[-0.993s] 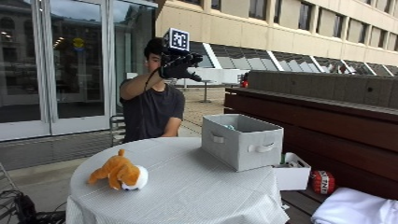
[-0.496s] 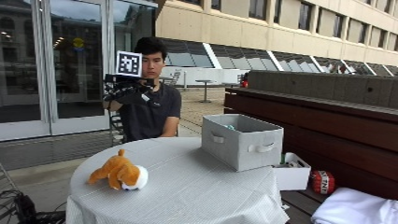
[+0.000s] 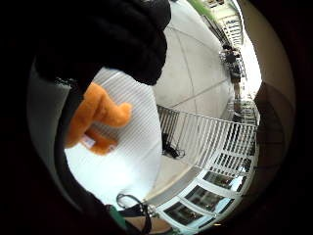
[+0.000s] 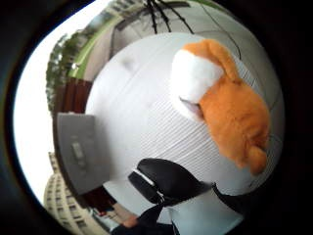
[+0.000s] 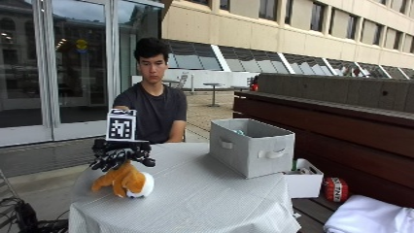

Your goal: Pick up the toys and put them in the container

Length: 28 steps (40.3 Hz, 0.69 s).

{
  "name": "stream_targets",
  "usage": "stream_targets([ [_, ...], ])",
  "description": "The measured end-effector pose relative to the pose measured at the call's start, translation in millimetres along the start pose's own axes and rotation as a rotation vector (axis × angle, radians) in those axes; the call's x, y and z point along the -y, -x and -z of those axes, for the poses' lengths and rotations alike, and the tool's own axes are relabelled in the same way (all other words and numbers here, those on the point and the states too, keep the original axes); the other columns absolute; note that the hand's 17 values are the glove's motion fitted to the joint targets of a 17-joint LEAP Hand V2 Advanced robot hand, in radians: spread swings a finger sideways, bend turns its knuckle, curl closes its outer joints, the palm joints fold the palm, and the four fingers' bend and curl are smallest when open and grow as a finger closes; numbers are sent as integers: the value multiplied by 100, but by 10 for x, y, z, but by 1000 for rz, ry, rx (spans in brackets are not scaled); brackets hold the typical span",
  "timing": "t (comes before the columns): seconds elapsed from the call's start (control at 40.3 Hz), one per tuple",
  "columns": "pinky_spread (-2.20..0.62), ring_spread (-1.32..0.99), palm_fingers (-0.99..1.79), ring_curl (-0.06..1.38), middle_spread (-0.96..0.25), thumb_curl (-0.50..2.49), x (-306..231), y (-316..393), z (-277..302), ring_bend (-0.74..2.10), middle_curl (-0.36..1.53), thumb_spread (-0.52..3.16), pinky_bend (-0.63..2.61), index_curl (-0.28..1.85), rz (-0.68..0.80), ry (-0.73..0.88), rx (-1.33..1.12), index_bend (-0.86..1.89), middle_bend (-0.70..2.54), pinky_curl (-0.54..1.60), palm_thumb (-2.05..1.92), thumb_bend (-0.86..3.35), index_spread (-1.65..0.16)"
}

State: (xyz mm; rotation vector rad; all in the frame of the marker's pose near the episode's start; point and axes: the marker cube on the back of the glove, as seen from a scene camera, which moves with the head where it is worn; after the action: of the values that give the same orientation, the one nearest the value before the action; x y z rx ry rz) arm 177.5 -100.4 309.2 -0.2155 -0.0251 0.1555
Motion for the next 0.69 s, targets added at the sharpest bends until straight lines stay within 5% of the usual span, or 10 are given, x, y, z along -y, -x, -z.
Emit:
stream_targets([
  [0.273, 5, 1, -15, 31, 2, 31, -21, -68, -598, 47, 37, 102, 122, 3, -43, 49, 118, -2, 22, 34, 31, 14, -29],
  [0.695, -33, -31, 66, 50, -15, 52, -26, -59, -268, 131, 62, 96, 127, -6, -77, -89, -44, -10, 108, 33, 88, 46, -34],
])
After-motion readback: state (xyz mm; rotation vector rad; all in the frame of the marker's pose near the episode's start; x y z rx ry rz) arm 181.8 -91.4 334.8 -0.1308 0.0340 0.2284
